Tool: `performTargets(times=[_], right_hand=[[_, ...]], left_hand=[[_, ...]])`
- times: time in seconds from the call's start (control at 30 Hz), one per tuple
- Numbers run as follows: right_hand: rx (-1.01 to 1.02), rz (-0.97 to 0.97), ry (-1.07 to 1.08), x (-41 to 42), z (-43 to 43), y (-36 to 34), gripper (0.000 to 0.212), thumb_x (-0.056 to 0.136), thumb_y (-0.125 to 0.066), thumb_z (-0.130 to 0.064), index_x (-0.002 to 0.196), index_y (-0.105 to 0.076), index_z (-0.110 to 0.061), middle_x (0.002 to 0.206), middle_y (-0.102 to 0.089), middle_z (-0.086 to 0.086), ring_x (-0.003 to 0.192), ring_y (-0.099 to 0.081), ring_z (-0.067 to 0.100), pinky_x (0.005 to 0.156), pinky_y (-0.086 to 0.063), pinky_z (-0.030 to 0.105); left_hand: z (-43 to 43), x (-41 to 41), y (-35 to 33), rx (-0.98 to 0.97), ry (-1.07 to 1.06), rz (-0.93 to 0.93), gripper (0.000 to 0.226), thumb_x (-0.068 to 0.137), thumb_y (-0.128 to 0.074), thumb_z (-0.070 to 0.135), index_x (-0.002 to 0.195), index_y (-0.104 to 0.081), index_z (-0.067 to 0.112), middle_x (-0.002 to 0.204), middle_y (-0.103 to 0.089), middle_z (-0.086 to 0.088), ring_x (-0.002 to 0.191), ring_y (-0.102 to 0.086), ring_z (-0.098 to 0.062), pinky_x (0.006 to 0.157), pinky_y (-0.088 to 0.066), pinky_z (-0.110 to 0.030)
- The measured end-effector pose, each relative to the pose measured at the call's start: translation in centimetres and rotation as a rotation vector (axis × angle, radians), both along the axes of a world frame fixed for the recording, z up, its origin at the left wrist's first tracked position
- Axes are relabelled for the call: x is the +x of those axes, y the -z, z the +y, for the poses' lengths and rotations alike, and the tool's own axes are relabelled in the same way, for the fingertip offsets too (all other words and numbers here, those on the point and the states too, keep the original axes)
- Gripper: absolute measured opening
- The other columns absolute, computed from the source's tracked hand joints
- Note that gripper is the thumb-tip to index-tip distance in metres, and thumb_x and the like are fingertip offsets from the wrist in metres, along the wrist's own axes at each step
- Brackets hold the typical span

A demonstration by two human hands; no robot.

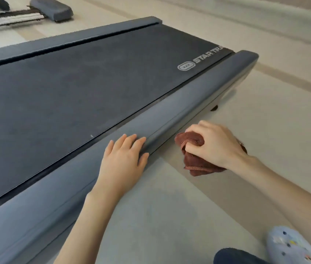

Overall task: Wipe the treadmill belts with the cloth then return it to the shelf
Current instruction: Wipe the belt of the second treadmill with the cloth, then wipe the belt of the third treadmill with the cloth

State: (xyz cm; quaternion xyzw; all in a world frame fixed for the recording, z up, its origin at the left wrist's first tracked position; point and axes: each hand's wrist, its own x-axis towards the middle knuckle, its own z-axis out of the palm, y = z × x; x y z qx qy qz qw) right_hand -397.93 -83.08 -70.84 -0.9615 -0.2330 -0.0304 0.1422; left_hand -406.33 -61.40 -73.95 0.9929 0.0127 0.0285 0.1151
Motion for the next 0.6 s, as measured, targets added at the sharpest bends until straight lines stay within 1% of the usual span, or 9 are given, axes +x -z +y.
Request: performTargets(times=[0.07,0.17,0.2,0.27,0.37,0.53,0.6], right_hand=[[-0.008,-0.007,0.073,1.2,-3.3,0.4,0.044,0.070,-0.043,-0.058,0.100,-0.063,-0.032,0.094,-0.060,-0.008,0.089,-0.057,0.019,0.083,-0.040,0.036],[-0.025,-0.015,0.175,3.1,-8.5,0.5,0.037,0.075,-0.050,-0.054,0.101,-0.064,-0.031,0.092,-0.058,-0.009,0.084,-0.051,0.017,0.081,-0.035,0.033],[-0.036,-0.008,0.206,3.7,-10.3,0.4,0.036,0.076,-0.050,-0.052,0.102,-0.064,-0.030,0.093,-0.059,-0.008,0.084,-0.050,0.017,0.081,-0.035,0.034],[-0.034,0.015,0.278,4.9,-14.1,-0.6,0.037,0.078,-0.050,-0.051,0.104,-0.063,-0.029,0.095,-0.059,-0.006,0.089,-0.053,0.019,0.084,-0.036,0.036],[0.009,0.061,0.371,6.2,-19.4,-3.2,0.038,0.077,-0.047,-0.052,0.104,-0.062,-0.030,0.093,-0.059,-0.006,0.091,-0.055,0.020,0.084,-0.037,0.038],[0.010,0.107,0.504,7.4,-27.0,-9.0,0.040,0.076,-0.046,-0.051,0.104,-0.063,-0.029,0.094,-0.060,-0.005,0.091,-0.056,0.021,0.082,-0.037,0.039],[0.013,0.112,0.580,7.5,-29.8,-11.8,0.038,0.077,-0.048,-0.049,0.103,-0.064,-0.027,0.093,-0.060,-0.003,0.089,-0.057,0.023,0.080,-0.036,0.038]], left_hand=[[-2.5,2.3,0.0,0.033,0.059,0.027,0.049,0.098,-0.030,0.043,0.145,-0.027,0.030,0.151,-0.027,0.008,0.141,-0.018,-0.016,0.114,-0.012,-0.036],[-6.2,5.7,-0.4,0.070,0.141,0.061,0.051,0.097,-0.031,0.043,0.145,-0.027,0.029,0.151,-0.029,0.006,0.140,-0.021,-0.021,0.115,-0.018,-0.036],[-7.5,6.9,-0.7,0.086,0.167,0.078,0.051,0.097,-0.030,0.044,0.146,-0.025,0.029,0.151,-0.028,0.008,0.141,-0.020,-0.019,0.115,-0.019,-0.036],[-10.3,9.1,-1.8,0.087,0.227,0.120,0.051,0.097,-0.029,0.045,0.146,-0.025,0.030,0.151,-0.027,0.009,0.140,-0.022,-0.016,0.115,-0.019,-0.035],[-14.5,12.5,-4.6,0.106,0.330,0.168,0.050,0.097,-0.030,0.045,0.145,-0.027,0.030,0.150,-0.029,0.010,0.139,-0.025,-0.013,0.115,-0.019,-0.032],[-21.0,18.4,-11.2,0.140,0.464,0.229,0.049,0.098,-0.031,0.042,0.145,-0.024,0.031,0.150,-0.029,0.013,0.138,-0.024,-0.010,0.114,-0.017,-0.028],[-24.0,20.3,-14.3,0.105,0.499,0.218,0.048,0.097,-0.036,0.038,0.144,-0.030,0.027,0.147,-0.034,0.010,0.137,-0.028,-0.013,0.113,-0.018,-0.030]])
